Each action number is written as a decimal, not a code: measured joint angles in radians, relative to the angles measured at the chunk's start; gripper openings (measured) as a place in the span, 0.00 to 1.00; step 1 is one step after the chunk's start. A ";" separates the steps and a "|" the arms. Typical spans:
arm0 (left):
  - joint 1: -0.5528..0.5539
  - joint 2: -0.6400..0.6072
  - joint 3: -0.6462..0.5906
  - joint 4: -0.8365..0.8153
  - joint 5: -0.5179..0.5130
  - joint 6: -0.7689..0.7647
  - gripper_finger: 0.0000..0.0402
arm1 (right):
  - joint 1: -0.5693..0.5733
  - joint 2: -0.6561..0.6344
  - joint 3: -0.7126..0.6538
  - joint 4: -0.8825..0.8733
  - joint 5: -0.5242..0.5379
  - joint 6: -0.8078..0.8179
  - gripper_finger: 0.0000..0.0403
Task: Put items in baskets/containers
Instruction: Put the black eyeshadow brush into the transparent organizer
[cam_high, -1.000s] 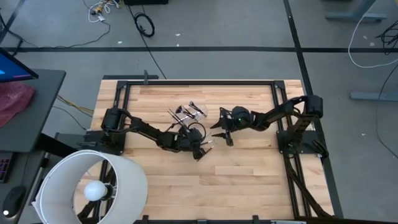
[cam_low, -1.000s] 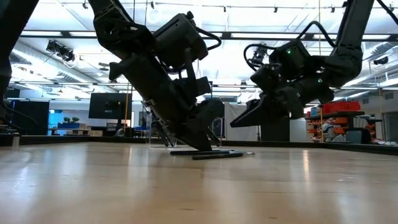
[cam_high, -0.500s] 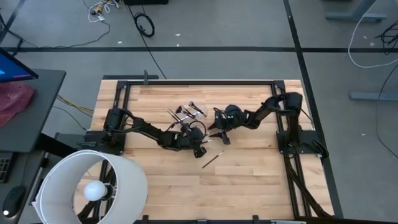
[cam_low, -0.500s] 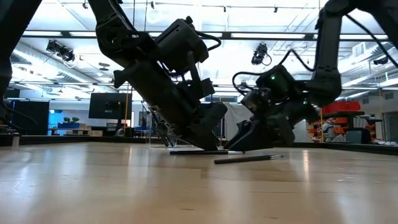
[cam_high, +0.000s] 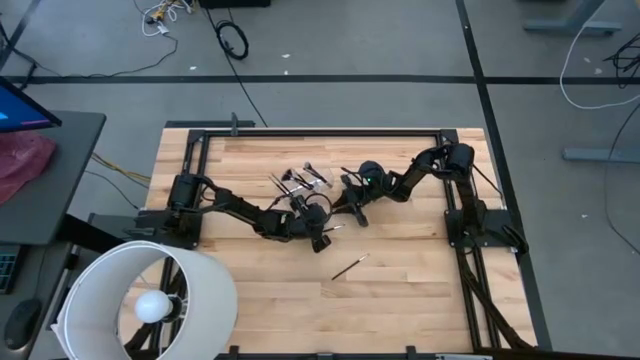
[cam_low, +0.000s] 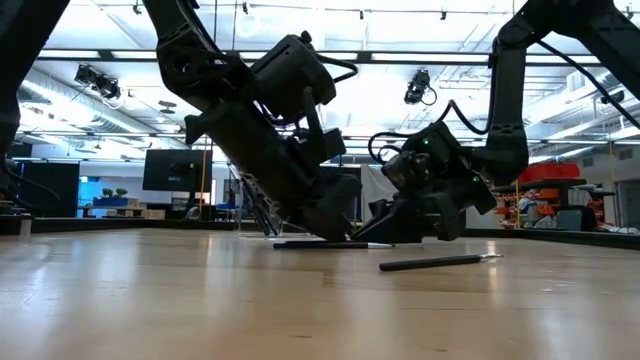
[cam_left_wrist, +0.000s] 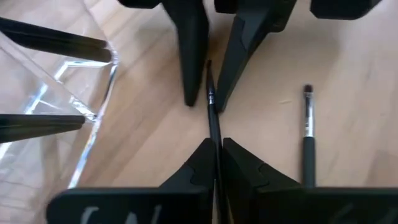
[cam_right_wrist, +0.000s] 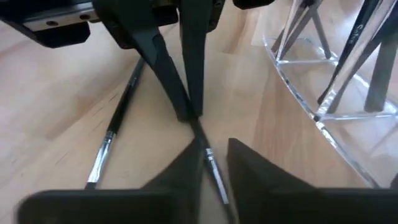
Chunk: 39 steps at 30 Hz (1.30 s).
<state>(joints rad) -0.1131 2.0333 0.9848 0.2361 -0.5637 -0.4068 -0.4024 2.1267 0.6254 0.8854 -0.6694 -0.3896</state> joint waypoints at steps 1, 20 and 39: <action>0.000 0.000 0.000 -0.001 -0.008 0.000 0.07 | 0.000 0.000 0.000 0.000 0.003 -0.010 0.15; -0.027 -0.134 -0.001 -0.056 -0.014 0.065 0.18 | 0.009 -0.089 -0.008 -0.085 0.018 0.121 0.02; -0.088 -0.426 0.001 -0.369 -0.123 0.062 0.14 | 0.129 -0.705 0.018 -0.690 0.560 -0.208 0.01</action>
<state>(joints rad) -0.2014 1.6070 0.9855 -0.1333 -0.6871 -0.3446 -0.2732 1.4217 0.6435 0.1955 -0.1090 -0.5977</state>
